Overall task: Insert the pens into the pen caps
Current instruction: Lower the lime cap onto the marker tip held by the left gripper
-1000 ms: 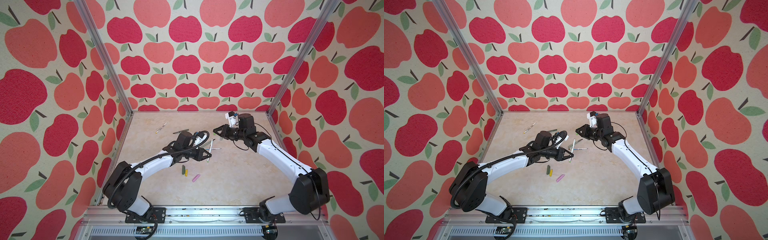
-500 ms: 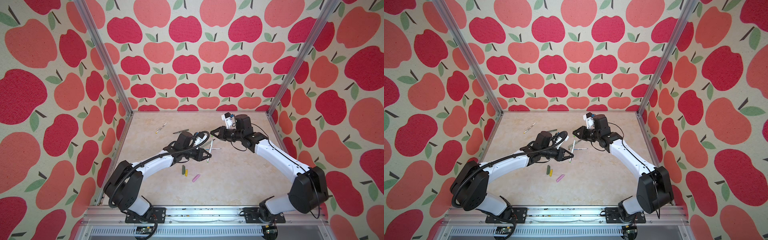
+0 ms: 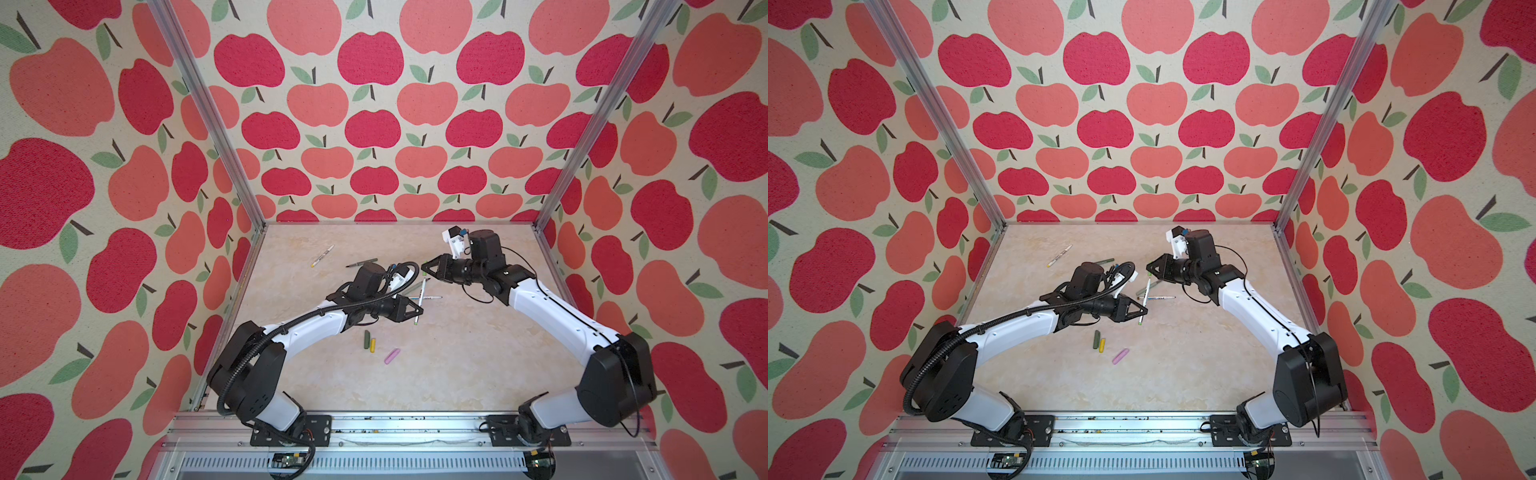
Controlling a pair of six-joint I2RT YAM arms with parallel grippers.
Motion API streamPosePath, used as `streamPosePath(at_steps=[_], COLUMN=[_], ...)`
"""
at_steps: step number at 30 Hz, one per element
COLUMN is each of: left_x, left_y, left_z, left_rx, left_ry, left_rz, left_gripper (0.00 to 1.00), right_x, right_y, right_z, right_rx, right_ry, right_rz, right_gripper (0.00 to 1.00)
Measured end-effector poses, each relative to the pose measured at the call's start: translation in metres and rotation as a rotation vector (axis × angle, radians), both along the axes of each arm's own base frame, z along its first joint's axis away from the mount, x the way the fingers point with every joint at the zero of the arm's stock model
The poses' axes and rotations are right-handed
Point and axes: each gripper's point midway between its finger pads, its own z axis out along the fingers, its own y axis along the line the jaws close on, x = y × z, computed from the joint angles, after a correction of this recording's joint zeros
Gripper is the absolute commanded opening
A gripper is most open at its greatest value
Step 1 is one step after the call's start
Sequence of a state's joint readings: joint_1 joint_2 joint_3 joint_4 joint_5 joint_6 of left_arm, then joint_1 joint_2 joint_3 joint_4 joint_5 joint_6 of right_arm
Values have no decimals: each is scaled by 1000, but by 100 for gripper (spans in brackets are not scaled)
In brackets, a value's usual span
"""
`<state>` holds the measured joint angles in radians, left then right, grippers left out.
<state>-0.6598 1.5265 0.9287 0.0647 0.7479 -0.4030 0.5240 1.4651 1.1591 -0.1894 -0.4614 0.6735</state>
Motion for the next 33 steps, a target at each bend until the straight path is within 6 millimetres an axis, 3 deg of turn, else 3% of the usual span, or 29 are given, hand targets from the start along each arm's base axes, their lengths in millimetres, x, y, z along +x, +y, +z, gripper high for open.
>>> streamPosePath(at_steps=[33], left_x=[11], left_y=[0], left_z=[4], left_rx=[-22], left_ry=[-29], left_rz=[47], left_gripper=[0], right_x=[-12], right_y=[4], right_z=[-5], right_rx=[-8], right_ry=[7], right_rz=[24], right_gripper=[13])
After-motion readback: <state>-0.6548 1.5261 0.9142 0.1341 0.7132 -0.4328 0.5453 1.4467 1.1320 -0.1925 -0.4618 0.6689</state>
